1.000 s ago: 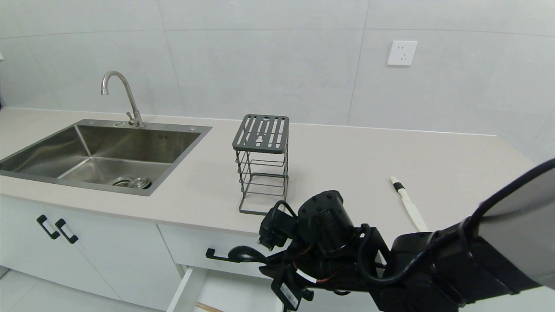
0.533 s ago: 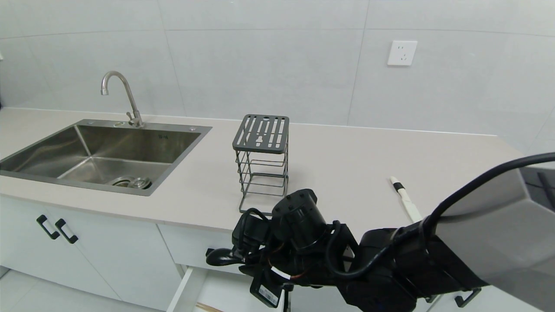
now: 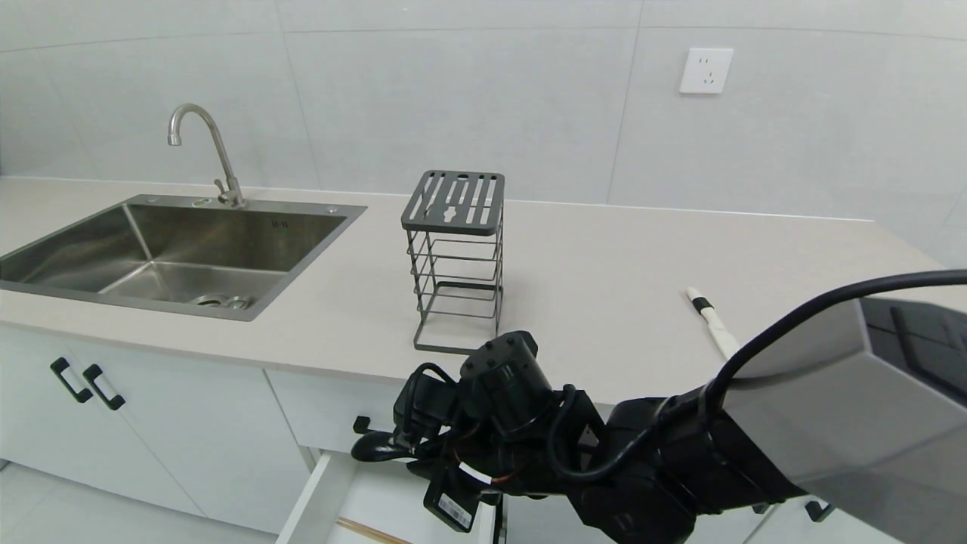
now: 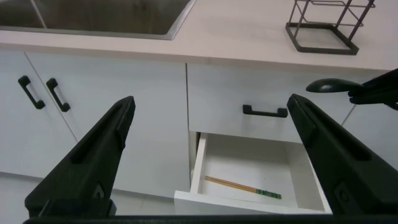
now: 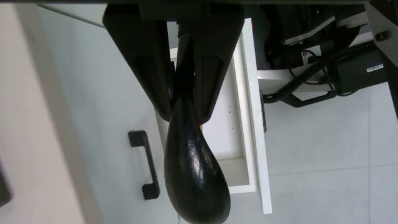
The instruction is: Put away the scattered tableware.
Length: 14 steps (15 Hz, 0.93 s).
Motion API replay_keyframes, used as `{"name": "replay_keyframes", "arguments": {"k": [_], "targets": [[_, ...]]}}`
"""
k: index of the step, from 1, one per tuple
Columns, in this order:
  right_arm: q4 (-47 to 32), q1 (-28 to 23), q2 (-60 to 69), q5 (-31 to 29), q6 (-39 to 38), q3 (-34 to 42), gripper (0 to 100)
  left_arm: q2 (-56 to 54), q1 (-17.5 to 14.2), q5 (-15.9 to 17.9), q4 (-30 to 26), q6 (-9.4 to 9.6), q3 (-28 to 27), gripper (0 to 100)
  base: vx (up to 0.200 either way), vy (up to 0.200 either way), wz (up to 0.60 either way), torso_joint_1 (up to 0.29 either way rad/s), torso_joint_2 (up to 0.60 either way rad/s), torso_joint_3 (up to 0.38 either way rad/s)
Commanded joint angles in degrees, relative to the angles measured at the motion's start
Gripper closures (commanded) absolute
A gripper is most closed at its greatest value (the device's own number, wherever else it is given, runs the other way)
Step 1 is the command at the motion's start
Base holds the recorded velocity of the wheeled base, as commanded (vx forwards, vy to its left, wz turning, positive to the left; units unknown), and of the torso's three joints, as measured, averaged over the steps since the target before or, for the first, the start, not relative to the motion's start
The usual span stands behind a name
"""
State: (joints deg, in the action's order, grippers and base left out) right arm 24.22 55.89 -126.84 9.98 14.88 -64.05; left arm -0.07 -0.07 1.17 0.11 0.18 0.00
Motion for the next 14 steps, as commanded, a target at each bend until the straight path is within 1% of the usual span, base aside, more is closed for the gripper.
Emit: {"name": "replay_keyframes", "arguments": {"k": [1, 12, 14], "targets": [[0.0, 0.1, -0.2, 0.0, 0.1, -0.1, 100, 0.1, 0.0, 0.0, 0.1, 0.08, 0.0, 0, 0.0, 0.0, 0.0, -0.256, 0.51, 0.261], [-2.3, 0.4, -2.2, 0.1, 0.1, -3.8, 100, 0.1, 0.0, 0.0, 0.1, -0.01, 0.0, 0, 0.0, 0.0, 0.0, -0.245, 0.5, 0.252], [-2.3, 0.4, -2.7, 1.4, 0.2, -4.2, 100, 0.1, 0.0, 0.1, 0.1, -0.01, 0.0, 0, 0.0, 0.0, 0.0, -0.229, 0.47, 0.249]]}}
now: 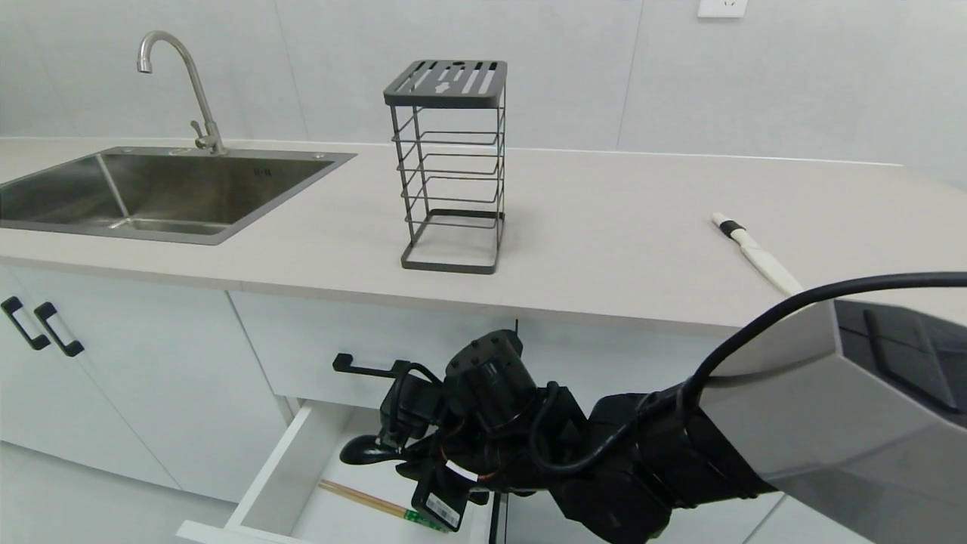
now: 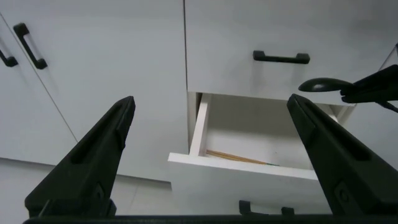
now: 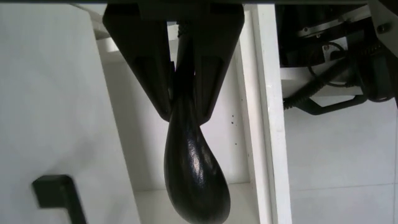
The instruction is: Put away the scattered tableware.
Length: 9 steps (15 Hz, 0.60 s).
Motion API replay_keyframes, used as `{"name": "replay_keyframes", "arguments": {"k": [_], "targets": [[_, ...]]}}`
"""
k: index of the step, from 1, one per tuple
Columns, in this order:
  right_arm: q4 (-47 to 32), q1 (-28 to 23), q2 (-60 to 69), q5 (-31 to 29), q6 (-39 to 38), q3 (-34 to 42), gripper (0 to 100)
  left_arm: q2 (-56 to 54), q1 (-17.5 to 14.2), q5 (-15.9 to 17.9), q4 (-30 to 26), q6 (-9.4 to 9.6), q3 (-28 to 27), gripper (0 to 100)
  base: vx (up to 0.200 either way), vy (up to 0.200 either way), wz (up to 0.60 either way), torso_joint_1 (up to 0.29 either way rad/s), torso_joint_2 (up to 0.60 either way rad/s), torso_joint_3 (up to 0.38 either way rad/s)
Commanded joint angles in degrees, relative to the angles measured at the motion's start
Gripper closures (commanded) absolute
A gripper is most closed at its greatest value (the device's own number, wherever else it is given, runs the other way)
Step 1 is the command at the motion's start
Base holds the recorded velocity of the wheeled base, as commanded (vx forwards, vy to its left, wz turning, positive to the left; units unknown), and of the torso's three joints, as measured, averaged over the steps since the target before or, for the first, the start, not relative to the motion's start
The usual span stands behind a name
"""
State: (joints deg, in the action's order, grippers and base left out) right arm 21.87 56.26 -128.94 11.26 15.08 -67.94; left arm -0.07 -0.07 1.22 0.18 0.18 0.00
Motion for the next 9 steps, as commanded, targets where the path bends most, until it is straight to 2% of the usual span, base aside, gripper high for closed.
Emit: {"name": "replay_keyframes", "arguments": {"k": [1, 6, 9], "targets": [[0.0, 0.0, -1.2, 0.3, 0.1, -1.1, 100, 0.1, 0.0, 0.0, 0.0, -0.01, 0.0, 0, 0.0, 0.0, 0.0, -0.227, 0.47, 0.237], [-1.6, 0.0, -4.0, 0.3, 0.0, -5.7, 100, 0.1, 0.0, 0.0, 0.0, -0.01, 0.0, 0, 0.0, 0.0, 0.0, -0.211, 0.42, 0.2], [-3.5, -0.1, -5.6, 0.4, 0.0, -9.1, 100, 0.1, 0.0, -0.1, 0.0, -0.01, 0.0, 0, 0.0, 0.0, 0.0, -0.067, 0.19, 0.103]]}}
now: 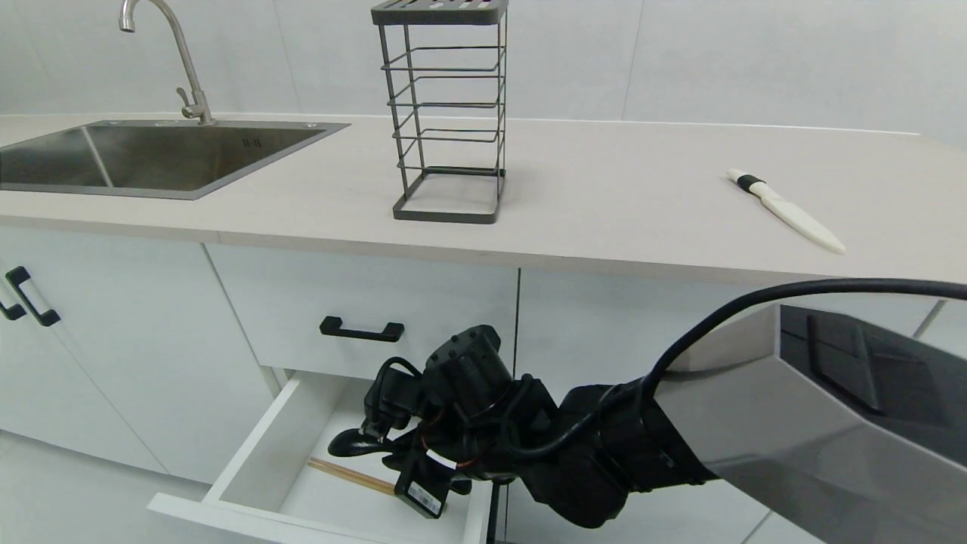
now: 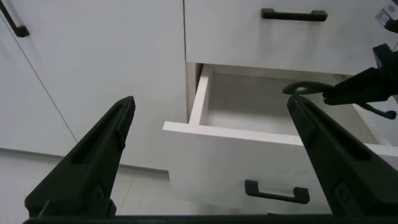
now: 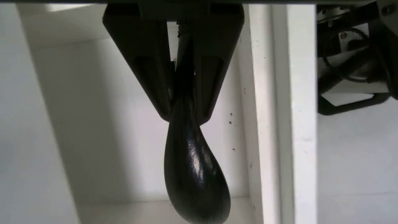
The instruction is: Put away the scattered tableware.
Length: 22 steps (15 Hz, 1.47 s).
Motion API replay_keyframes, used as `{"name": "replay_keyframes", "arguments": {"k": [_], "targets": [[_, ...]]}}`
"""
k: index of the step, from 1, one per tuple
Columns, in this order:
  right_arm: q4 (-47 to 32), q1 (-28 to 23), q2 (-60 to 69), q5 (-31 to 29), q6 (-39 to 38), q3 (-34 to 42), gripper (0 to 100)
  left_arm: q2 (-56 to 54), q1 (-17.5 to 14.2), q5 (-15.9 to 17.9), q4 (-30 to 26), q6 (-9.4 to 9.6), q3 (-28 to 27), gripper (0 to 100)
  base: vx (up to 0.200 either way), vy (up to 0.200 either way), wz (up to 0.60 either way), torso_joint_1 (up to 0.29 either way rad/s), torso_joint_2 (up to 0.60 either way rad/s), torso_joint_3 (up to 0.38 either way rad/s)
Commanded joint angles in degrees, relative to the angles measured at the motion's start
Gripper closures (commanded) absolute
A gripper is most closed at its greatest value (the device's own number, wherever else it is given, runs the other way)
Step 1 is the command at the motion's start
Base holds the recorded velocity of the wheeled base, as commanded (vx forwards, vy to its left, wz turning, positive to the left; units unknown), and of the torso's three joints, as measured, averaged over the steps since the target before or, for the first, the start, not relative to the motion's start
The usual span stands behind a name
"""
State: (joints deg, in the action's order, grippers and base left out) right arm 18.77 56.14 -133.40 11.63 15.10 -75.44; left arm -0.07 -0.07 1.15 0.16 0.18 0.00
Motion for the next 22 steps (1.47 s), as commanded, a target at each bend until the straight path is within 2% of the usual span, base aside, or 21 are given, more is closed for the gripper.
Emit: {"name": "replay_keyframes", "arguments": {"k": [1, 6, 11, 16, 22], "targets": [[-0.8, -0.1, -1.9, 0.1, 0.1, -3.0, 100, 0.1, 0.0, 0.1, 0.0, -0.01, 0.0, 0, 0.0, 0.0, 0.0, -0.017, 0.07, 0.046], [-3.2, -0.8, -7.8, 1.1, 0.3, -9.6, 100, 0.1, 0.0, 0.1, 0.0, -0.01, 0.0, 0, 0.0, 0.0, 0.0, 0.0, 0.0, 0.0], [-2.9, -1.8, -12.3, 1.1, 0.2, -11.6, 100, 0.1, 0.0, 0.0, 0.0, -0.01, 0.0, 0, 0.0, 0.0, 0.0, 0.0, 0.0, 0.0], [-2.9, -2.4, -17.0, 0.5, 0.2, -16.7, 100, 0.1, 0.0, 0.1, 0.0, -0.01, 0.0, 0, 0.0, 0.0, 0.0, 0.0, 0.0, 0.0], [-3.0, -2.7, -19.8, 0.4, 0.2, -18.3, 100, 0.1, 0.0, 0.1, 0.0, -0.01, 0.0, 0, 0.0, 0.0, 0.0, 0.0, 0.0, 0.0]]}}
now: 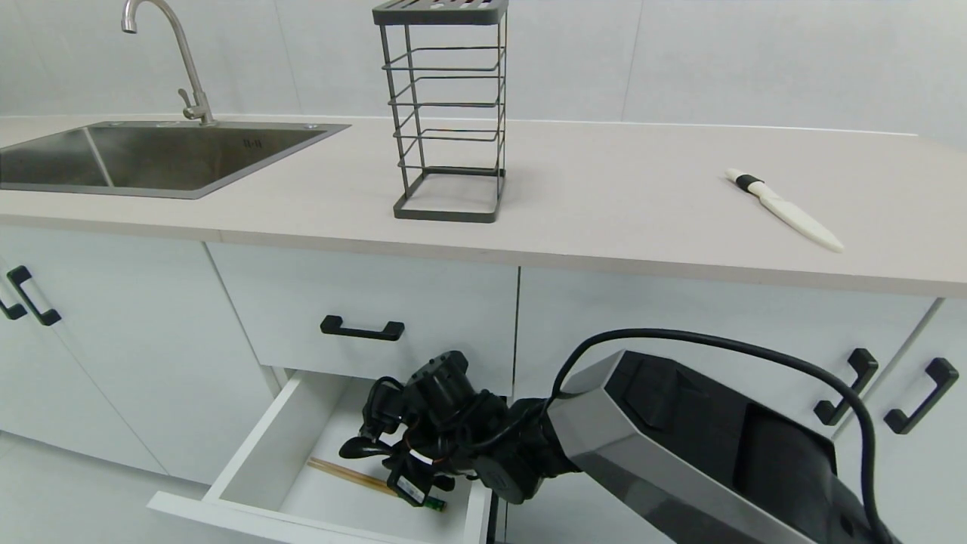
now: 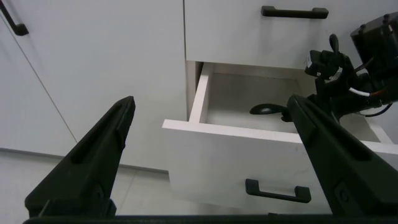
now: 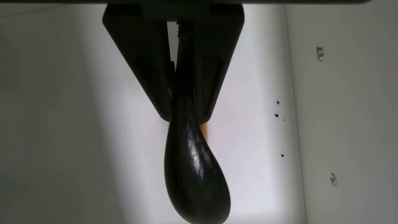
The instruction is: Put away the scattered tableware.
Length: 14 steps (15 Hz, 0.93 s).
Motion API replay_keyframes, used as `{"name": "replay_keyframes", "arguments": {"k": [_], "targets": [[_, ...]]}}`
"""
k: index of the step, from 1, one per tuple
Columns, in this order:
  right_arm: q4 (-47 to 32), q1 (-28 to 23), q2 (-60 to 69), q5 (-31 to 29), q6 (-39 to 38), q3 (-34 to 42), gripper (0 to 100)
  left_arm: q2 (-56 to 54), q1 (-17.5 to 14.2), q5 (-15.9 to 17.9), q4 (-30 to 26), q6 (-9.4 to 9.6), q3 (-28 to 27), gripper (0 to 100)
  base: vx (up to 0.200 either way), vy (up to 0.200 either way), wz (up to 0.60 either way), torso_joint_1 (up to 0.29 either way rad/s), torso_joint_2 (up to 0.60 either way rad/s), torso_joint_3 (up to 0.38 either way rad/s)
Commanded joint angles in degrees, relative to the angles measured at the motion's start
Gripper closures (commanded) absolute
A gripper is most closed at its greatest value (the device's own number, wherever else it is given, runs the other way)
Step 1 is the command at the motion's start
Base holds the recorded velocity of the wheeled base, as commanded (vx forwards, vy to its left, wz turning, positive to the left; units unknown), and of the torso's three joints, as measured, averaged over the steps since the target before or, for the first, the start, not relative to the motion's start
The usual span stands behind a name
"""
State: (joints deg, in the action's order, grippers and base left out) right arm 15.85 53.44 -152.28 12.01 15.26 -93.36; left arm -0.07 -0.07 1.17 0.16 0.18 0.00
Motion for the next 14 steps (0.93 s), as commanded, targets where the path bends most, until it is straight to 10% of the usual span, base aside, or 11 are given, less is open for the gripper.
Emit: {"name": "replay_keyframes", "arguments": {"k": [1, 14], "targets": [[-0.1, 0.0, -1.3, 0.0, -0.1, -0.5, 100, 0.1, 0.0, 0.0, 0.0, -0.01, 0.0, 0, 0.0, 0.0, 0.0, 0.0, 0.0, 0.0], [-1.4, 0.1, -2.7, 0.1, 0.1, -1.5, 100, 0.1, 0.0, 0.1, 0.0, -0.01, 0.0, 0, 0.0, 0.0, 0.0, 0.0, 0.0, 0.0]]}}
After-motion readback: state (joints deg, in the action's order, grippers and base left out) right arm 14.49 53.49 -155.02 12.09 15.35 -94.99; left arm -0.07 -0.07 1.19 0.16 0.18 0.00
